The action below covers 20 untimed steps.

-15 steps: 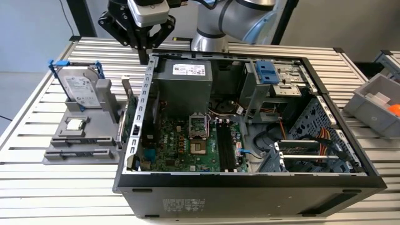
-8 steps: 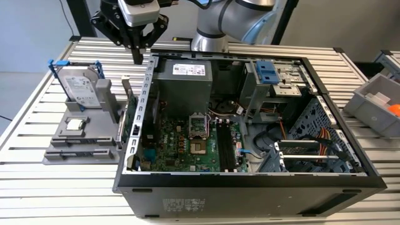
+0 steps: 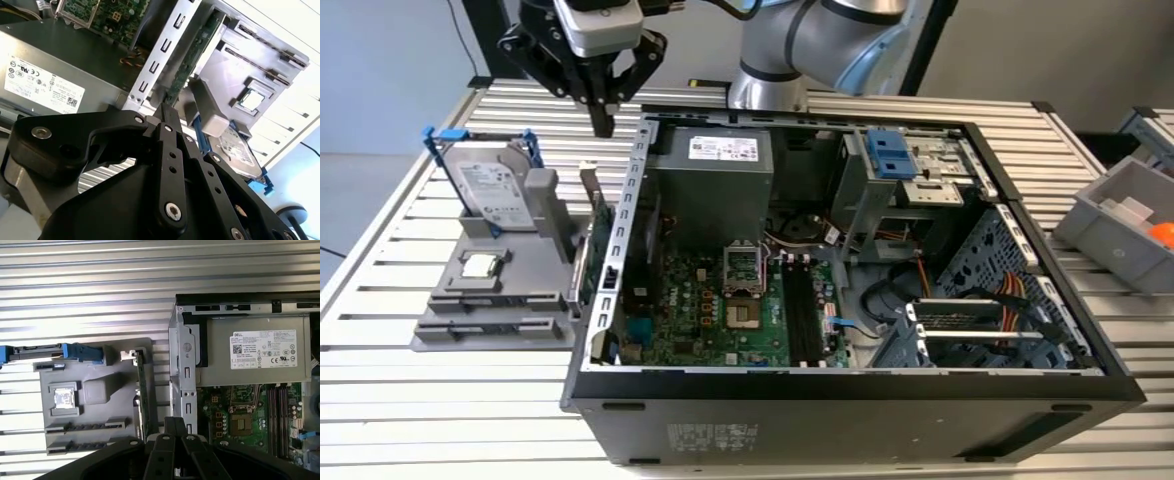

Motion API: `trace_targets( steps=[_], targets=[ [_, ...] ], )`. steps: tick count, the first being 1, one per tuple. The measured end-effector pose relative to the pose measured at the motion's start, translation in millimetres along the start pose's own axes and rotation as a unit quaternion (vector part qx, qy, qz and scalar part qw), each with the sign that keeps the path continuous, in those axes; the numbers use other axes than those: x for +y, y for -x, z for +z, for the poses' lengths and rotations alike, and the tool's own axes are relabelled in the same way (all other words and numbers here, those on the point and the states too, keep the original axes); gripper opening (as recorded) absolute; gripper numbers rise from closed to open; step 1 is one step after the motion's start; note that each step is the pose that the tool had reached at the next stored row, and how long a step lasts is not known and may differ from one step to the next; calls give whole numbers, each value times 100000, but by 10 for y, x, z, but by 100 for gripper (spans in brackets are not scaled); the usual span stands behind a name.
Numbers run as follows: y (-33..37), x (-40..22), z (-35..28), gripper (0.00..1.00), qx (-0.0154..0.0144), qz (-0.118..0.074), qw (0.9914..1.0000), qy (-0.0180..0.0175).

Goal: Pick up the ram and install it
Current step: 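Reach for the ram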

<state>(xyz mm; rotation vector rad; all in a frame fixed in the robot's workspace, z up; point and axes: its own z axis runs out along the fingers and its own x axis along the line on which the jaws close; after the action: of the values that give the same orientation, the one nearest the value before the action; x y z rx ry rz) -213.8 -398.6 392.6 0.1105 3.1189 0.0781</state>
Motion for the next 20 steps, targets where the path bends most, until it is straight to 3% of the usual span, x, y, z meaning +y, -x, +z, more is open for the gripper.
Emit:
trace_targets(
  steps=[20],
  targets=[
    [-264, -18, -6, 0, 6, 5, 100000, 3]
  ],
)
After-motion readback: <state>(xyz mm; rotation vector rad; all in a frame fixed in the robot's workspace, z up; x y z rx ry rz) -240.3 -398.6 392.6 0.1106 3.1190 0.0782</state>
